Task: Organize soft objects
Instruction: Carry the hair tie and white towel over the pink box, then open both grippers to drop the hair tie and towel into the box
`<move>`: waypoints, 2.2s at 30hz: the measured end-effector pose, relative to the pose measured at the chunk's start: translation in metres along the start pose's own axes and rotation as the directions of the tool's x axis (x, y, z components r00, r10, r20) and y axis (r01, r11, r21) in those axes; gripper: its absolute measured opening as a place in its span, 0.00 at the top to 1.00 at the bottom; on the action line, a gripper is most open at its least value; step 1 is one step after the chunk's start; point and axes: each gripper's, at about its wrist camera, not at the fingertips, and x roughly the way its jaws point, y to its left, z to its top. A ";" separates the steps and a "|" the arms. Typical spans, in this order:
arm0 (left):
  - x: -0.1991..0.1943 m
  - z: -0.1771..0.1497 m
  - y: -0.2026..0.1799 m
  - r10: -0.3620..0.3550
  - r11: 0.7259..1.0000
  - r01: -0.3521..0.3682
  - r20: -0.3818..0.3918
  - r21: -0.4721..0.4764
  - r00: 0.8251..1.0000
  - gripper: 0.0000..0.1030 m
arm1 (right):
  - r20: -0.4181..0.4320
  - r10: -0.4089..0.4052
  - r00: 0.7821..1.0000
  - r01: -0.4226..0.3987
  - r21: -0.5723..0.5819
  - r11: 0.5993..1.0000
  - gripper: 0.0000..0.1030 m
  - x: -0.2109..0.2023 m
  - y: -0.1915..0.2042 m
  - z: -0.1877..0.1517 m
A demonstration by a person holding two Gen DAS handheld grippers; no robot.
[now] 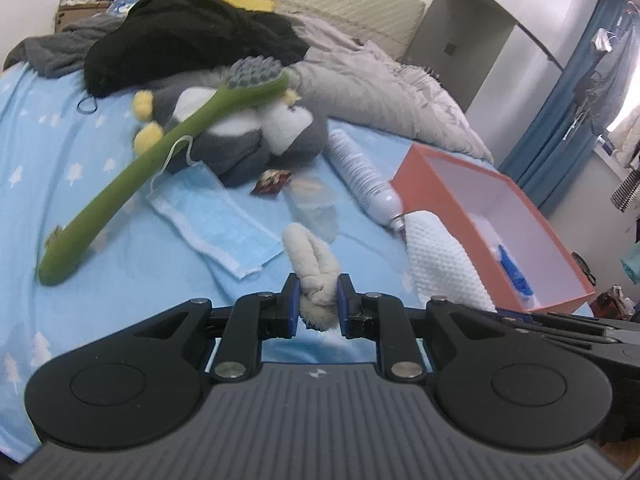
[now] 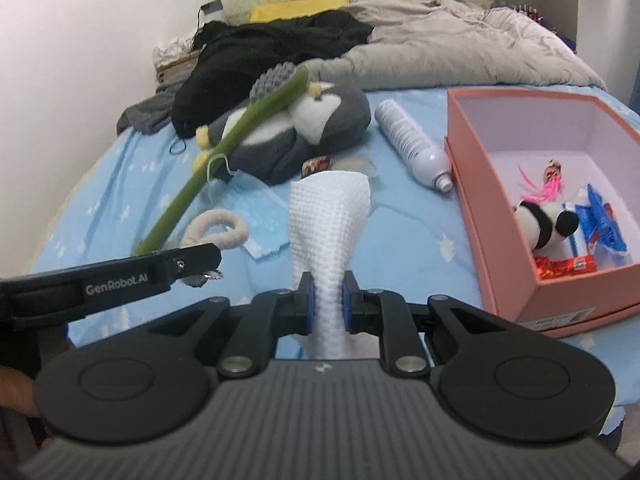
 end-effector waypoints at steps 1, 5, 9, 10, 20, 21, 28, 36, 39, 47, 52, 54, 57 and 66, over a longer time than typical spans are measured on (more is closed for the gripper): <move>-0.002 0.003 -0.004 -0.005 1.000 0.005 0.004 0.004 1.000 0.79 | 0.007 -0.001 1.000 0.001 0.003 1.000 0.83 -0.003 -0.001 0.003; -0.008 0.020 -0.020 -0.031 0.999 0.030 0.028 0.021 0.999 0.79 | 0.043 -0.012 0.999 0.011 0.007 1.000 0.83 -0.015 -0.005 0.017; -0.014 0.041 -0.039 -0.057 0.997 0.054 0.059 0.049 0.997 0.79 | 0.090 -0.026 0.996 0.026 0.007 1.000 0.83 -0.029 -0.011 0.037; -0.014 0.048 -0.045 -0.069 0.997 0.066 0.064 0.051 0.996 0.79 | 0.102 -0.028 0.994 0.027 0.010 1.000 0.83 -0.032 -0.014 0.042; -0.002 0.102 -0.123 -0.186 0.974 0.169 0.103 0.153 0.977 0.78 | 0.212 -0.099 0.972 0.096 0.023 0.995 0.83 -0.062 -0.056 0.090; 0.002 0.105 -0.131 -0.196 0.970 0.178 0.101 0.164 0.975 0.78 | 0.217 -0.110 0.970 0.107 0.028 0.994 0.83 -0.062 -0.063 0.094; 0.051 0.116 -0.184 -0.256 0.945 0.242 0.037 0.222 0.966 0.78 | 0.206 -0.206 0.956 0.190 0.095 0.977 0.83 -0.057 -0.116 0.105; 0.136 0.102 -0.225 -0.253 0.927 0.274 -0.112 0.255 0.961 0.79 | 0.078 -0.299 0.951 0.276 0.218 0.936 0.83 -0.024 -0.191 0.089; 0.169 0.095 -0.234 -0.240 0.922 0.279 -0.168 0.268 0.956 0.78 | 0.017 -0.316 0.948 0.303 0.244 0.921 0.83 -0.008 -0.215 0.079; 0.234 0.072 -0.252 -0.193 0.917 0.273 -0.275 0.292 0.942 0.78 | -0.108 -0.335 0.936 0.352 0.264 0.898 0.82 0.029 -0.253 0.056; 0.250 0.062 -0.257 -0.163 0.917 0.260 -0.311 0.303 0.936 0.78 | -0.134 -0.305 0.943 0.332 0.279 0.901 0.82 0.042 -0.267 0.046; 0.249 0.058 -0.256 -0.151 0.917 0.251 -0.313 0.310 0.938 0.78 | -0.134 -0.298 0.945 0.325 0.288 0.901 0.80 0.042 -0.269 0.044; 0.248 0.055 -0.255 -0.135 0.920 0.240 -0.324 0.311 0.936 0.65 | -0.136 -0.283 0.950 0.312 0.314 0.897 0.64 0.042 -0.273 0.043; 0.203 0.066 -0.251 -0.158 0.915 0.237 -0.252 0.327 0.955 0.60 | -0.034 -0.273 0.961 0.268 0.337 0.903 0.55 0.009 -0.256 0.052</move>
